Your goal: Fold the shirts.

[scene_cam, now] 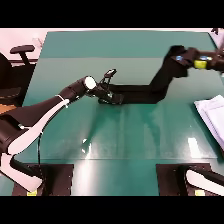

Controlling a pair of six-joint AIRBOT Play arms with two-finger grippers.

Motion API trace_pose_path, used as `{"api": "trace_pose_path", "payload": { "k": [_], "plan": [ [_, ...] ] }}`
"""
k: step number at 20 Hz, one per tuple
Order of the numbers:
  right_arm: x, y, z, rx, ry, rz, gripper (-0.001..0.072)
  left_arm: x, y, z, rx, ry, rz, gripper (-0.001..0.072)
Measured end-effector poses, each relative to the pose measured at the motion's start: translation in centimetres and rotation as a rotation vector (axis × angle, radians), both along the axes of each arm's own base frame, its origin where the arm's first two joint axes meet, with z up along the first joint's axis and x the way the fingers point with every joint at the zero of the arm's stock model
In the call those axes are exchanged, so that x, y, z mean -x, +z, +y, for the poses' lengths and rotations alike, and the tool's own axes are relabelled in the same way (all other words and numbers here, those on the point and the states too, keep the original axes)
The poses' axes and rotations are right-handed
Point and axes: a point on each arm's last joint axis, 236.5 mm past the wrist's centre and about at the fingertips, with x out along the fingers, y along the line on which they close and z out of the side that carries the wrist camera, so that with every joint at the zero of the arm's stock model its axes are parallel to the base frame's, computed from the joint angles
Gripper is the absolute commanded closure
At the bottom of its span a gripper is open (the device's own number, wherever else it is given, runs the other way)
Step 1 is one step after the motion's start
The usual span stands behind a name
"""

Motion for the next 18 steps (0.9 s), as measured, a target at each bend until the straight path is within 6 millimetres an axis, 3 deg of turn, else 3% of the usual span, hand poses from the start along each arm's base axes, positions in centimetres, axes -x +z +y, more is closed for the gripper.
{"api": "trace_pose_path", "payload": {
  "k": [3, 6, 11, 17, 18],
  "plan": [
    [-1.7, -0.8, 4.8, -0.022, 0.073, 0.016, 0.0691, -1.5, 0.6, 2.1, -0.014, 0.04, 0.013, 0.0686],
    [-2.9, -3.9, 11.7, -0.034, 0.182, 0.084, 0.0692, -3.4, 1.9, 4.9, -0.025, 0.089, -0.001, 0.0686],
    [-3.0, -9.5, 20.5, -0.052, 0.282, 0.196, 0.0692, -5.3, 3.8, 10.2, -0.069, 0.147, -0.03, 0.0685],
    [-0.7, -15.9, 26.5, -0.038, 0.355, 0.332, 0.0681, -6.2, 5.9, 13.8, -0.112, 0.184, -0.082, 0.0685],
    [-0.4, -16.4, 27.1, -0.038, 0.361, 0.344, 0.0561, -6.3, 6.1, 14.3, -0.121, 0.188, -0.091, 0.0686]
  ]
}}
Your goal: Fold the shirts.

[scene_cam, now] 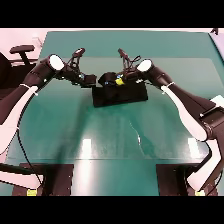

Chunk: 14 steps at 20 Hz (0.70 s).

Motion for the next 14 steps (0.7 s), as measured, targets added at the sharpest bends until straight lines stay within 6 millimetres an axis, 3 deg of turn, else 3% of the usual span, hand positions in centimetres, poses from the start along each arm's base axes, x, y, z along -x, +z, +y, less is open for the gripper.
{"api": "trace_pose_path", "payload": {
  "k": [2, 6, 9, 12, 14],
  "plan": [
    [0.7, -1.0, 0.8, 0.008, 0.02, 0.018, -0.0008, -0.1, 0.2, 0.5, -0.011, 0.003, -0.009, 0.0685],
    [1.7, -0.5, 1.3, 0.01, 0.062, 0.008, 0.0003, -0.3, 0.4, 0.8, -0.02, 0.007, -0.021, 0.0685],
    [1.2, 2.5, -0.4, -0.001, 0.068, -0.045, 0.0003, -0.4, 0.3, 1.1, -0.034, 0.008, -0.027, 0.0685],
    [-0.6, 4.8, -6.1, 0.043, 0.03, -0.089, 0.0004, -0.3, 0.4, 1.9, -0.056, 0.008, -0.024, 0.0685],
    [-2.6, 4.9, -13.2, 0.091, -0.053, -0.087, 0.0005, -0.6, 1.2, 3.0, -0.05, 0.032, -0.036, 0.0685]
  ]
}}
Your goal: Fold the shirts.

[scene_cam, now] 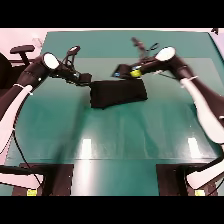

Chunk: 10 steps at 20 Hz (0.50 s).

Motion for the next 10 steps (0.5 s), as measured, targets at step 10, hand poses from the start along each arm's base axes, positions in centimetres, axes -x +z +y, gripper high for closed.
{"api": "trace_pose_path", "payload": {
  "k": [10],
  "plan": [
    [1.6, -10.9, -19.8, 0.006, -0.147, 0.222, 0.0006, 2.6, 7.9, 5.0, 0.037, 0.005, -0.084, 0.0684]
  ]
}}
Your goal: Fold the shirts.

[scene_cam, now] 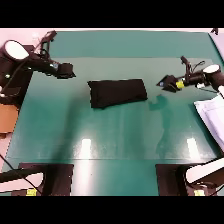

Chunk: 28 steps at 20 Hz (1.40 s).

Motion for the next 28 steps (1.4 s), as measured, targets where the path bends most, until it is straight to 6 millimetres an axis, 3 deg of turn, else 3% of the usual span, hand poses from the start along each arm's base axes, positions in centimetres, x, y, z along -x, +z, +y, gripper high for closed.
{"api": "trace_pose_path", "payload": {
  "k": [3, 6, 11, 15, 16, 17, 18, 21, 23, 25, 28],
  "plan": [
    [-0.3, -2.5, 0.0, -0.042, 0.022, 0.019, 0.0006, 1.7, 3.2, -0.9, 0.047, -0.042, -0.049, 0.0684],
    [-1.3, -3.5, 2.6, -0.097, 0.082, 0.021, 0.0006, 2.9, 5.0, -1.4, 0.067, -0.07, -0.078, 0.0684],
    [-2.6, -3.9, 7.8, -0.106, 0.179, -0.018, 0.0007, 3.8, 5.5, -1.5, 0.067, -0.091, -0.08, 0.0684],
    [-2.1, -3.9, 12.2, -0.112, 0.252, -0.027, 0.0014, 4.0, 5.6, -1.4, 0.065, -0.096, -0.077, 0.0684],
    [-1.8, -3.9, 13.2, -0.111, 0.269, -0.025, 0.0111, 4.1, 5.6, -1.5, 0.065, -0.098, -0.077, 0.0684],
    [-1.6, -4.0, 14.0, -0.105, 0.28, -0.026, 0.0368, 4.2, 5.5, -1.5, 0.066, -0.103, -0.073, 0.0684],
    [-1.4, -4.2, 14.8, -0.103, 0.288, -0.019, 0.0683, 4.2, 5.6, -1.5, 0.066, -0.102, -0.073, 0.0684],
    [-1.0, -4.1, 16.3, -0.107, 0.298, -0.008, 0.069, 4.5, 5.4, -1.6, 0.063, -0.113, -0.059, 0.0684],
    [-1.4, -2.3, 17.2, -0.142, 0.284, -0.035, 0.0691, 4.7, 5.3, -1.6, 0.063, -0.117, -0.05, 0.0684],
    [-1.9, 0.7, 18.0, -0.185, 0.262, -0.074, 0.0691, 4.9, 5.2, -1.6, 0.061, -0.121, -0.043, 0.0684],
    [-3.9, 7.4, 17.7, -0.23, 0.192, -0.186, 0.0691, 5.1, 5.1, -1.7, 0.062, -0.127, -0.036, 0.0684]
  ]
}}
